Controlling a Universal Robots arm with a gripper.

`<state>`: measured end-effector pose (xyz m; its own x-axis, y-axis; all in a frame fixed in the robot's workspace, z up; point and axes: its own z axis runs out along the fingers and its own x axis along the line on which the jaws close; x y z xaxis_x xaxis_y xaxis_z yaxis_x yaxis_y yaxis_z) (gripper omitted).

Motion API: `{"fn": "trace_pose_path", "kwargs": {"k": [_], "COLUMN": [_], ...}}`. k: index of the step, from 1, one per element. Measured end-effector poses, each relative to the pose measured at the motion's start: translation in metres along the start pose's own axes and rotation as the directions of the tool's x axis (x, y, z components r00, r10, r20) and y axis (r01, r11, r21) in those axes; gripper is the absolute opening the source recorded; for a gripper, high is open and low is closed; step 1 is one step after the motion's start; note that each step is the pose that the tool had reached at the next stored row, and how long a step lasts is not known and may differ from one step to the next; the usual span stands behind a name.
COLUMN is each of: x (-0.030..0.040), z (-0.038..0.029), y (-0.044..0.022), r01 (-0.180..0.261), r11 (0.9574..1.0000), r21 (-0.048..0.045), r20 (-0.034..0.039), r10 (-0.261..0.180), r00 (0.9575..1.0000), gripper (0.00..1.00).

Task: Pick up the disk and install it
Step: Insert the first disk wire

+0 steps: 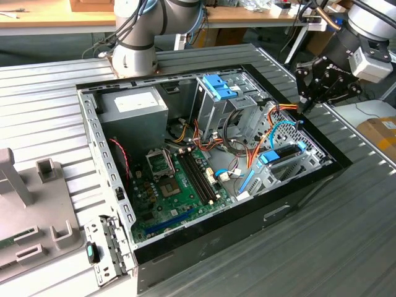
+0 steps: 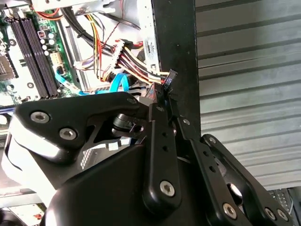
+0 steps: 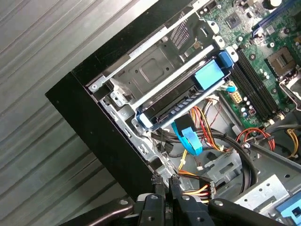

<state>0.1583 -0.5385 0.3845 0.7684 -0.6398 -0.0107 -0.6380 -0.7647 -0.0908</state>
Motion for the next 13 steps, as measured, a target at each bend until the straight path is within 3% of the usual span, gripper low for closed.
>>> {"fn": "trace_pose_path", "kwargs": {"k": [1,5,13], "x": [-0.0049,-0.0124,-0.0116], "z": [-0.0001,-0.0003,-0.0002], "y": [0.0047,0.0122,0.014], "r01": [-0.006,-0.008,-0.086], "r11": [1.0,1.0,0.9963], "r21": [0.0003,-0.0003,-0.0007], "r20": [-0.0008,-0.0023,-0.0109], "r10": [0.006,0.008,0.086], "r00": [1.0,1.0,0.9963], "gripper": [0.16,0.16,0.16]}}
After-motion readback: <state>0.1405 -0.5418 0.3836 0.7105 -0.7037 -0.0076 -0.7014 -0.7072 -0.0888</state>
